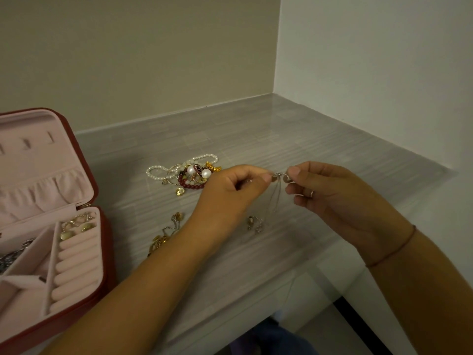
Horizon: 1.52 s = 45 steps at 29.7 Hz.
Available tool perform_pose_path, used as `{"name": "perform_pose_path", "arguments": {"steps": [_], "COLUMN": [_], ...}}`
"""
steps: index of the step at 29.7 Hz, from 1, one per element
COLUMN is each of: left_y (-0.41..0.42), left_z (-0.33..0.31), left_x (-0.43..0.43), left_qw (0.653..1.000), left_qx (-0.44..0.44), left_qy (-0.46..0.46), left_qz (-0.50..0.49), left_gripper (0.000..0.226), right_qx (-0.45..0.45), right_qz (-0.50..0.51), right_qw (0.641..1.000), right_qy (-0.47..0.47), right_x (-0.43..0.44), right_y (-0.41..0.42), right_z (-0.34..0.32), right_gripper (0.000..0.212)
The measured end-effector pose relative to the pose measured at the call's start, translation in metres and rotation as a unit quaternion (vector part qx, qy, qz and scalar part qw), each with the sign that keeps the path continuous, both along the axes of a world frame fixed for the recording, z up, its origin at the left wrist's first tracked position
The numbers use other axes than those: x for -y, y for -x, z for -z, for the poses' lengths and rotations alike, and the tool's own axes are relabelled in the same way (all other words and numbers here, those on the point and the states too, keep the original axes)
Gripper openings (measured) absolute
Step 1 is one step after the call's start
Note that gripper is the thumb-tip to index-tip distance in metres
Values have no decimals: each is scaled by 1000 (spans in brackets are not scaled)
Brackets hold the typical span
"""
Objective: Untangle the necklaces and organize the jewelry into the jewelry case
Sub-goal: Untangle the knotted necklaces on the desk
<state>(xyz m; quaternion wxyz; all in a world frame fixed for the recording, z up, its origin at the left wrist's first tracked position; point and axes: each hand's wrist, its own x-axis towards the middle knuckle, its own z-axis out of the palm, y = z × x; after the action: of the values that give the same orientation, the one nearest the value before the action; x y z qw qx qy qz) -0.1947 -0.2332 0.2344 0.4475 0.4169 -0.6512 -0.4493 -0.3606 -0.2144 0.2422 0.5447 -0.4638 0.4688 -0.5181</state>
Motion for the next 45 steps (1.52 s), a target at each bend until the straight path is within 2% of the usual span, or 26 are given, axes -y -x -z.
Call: {"name": "perform_pose_path", "arguments": {"steps": [3, 10, 13, 16, 18, 26, 33, 37, 40, 42, 45], "left_y": [-1, -2, 0, 0, 0, 1, 0, 0, -1, -1, 0], "left_z": [-2, -2, -5, -4, -3, -4, -3, -3, -3, -3, -2], "left_x": [0, 1, -2, -2, -1, -2, 1, 1, 1, 2, 1], "left_qw": [1000, 999, 996, 994, 995, 994, 995, 995, 995, 996, 996], "left_qx": [-15, -33, -66, -74, -61, -60, -85, -90, -89, -85, -81], "left_qy": [-7, -21, -47, -72, -77, -76, -57, -48, -43, -40, -38], "left_qz": [2, 25, 31, 34, 22, 44, 15, 14, 11, 8, 4], "left_gripper": [12, 6, 1, 16, 13, 9, 8, 6, 6, 6, 4], "right_qx": [52, 29, 30, 34, 38, 50, 46, 14, -26, -101, -212], "right_qz": [-15, -27, -28, -34, -29, -35, -52, -45, -25, 17, 84], "right_qw": [998, 999, 999, 998, 998, 998, 998, 999, 996, 984, 947], "right_qy": [-23, -31, -35, -39, -39, -12, -1, 22, 77, 144, 226], "right_x": [-1, 1, 1, 1, 1, -3, -4, -4, -5, -5, -6], "right_y": [-1, -3, -3, -2, -2, -6, -7, -6, -6, -6, -8], "right_z": [1, -1, -3, -2, 1, 1, 1, 1, 3, 4, 7], "right_gripper": [16, 19, 17, 17, 20, 16, 21, 21, 29, 29, 21]}}
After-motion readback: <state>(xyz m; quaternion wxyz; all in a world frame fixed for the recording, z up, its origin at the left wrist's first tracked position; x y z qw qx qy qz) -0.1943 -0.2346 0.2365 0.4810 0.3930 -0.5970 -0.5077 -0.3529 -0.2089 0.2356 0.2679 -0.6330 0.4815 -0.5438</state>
